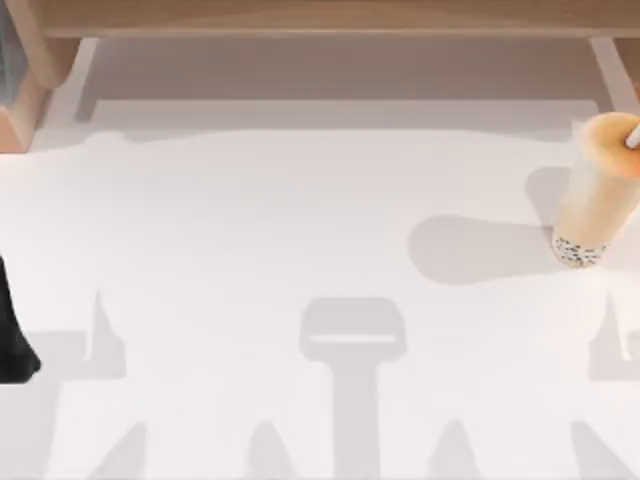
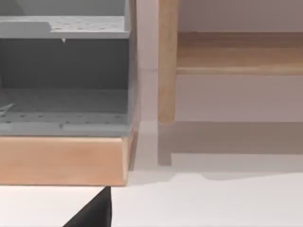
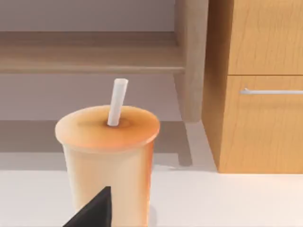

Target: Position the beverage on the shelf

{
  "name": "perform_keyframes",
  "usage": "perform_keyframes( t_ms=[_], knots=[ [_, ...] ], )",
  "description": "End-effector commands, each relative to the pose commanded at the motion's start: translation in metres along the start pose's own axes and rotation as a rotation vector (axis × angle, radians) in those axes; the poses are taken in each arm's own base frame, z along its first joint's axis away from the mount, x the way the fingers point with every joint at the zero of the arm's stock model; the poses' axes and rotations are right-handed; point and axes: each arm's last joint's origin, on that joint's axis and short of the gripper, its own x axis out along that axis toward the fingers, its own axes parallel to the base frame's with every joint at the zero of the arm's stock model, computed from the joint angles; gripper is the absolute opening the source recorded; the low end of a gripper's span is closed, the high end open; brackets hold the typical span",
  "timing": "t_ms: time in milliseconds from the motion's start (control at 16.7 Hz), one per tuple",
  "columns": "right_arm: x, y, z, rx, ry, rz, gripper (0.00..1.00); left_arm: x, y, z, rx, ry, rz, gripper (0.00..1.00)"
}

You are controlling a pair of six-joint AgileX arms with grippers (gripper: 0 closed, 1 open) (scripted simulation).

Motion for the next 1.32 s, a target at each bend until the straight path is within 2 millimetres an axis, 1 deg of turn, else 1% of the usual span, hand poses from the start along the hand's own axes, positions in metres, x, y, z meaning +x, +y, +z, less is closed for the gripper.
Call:
perform_keyframes(
  t_ms=[180, 360, 540, 780, 1020, 1320],
  knots=[
    [0.001, 0.000, 0.000, 0.000, 0.000, 0.000, 1.00, 0.000, 0.000, 0.000, 0.000, 0.000, 0.000, 1.00],
    [0.006, 0.002, 0.003, 0.001, 0.004, -0.001, 1.00, 0.000, 0.000, 0.000, 0.000, 0.000, 0.000, 1.00],
    [0.016, 0.005, 0.005, 0.003, 0.014, -0.004, 1.00, 0.000, 0.000, 0.000, 0.000, 0.000, 0.000, 1.00],
    [0.037, 0.014, 0.005, 0.004, 0.031, -0.008, 1.00, 0.000, 0.000, 0.000, 0.000, 0.000, 0.000, 1.00],
    [0.060, 0.028, -0.004, 0.003, 0.049, -0.011, 1.00, 0.000, 0.000, 0.000, 0.000, 0.000, 0.000, 1.00],
    [0.082, 0.049, -0.027, -0.002, 0.076, -0.014, 1.00, 0.000, 0.000, 0.000, 0.000, 0.000, 0.000, 1.00]
  ],
)
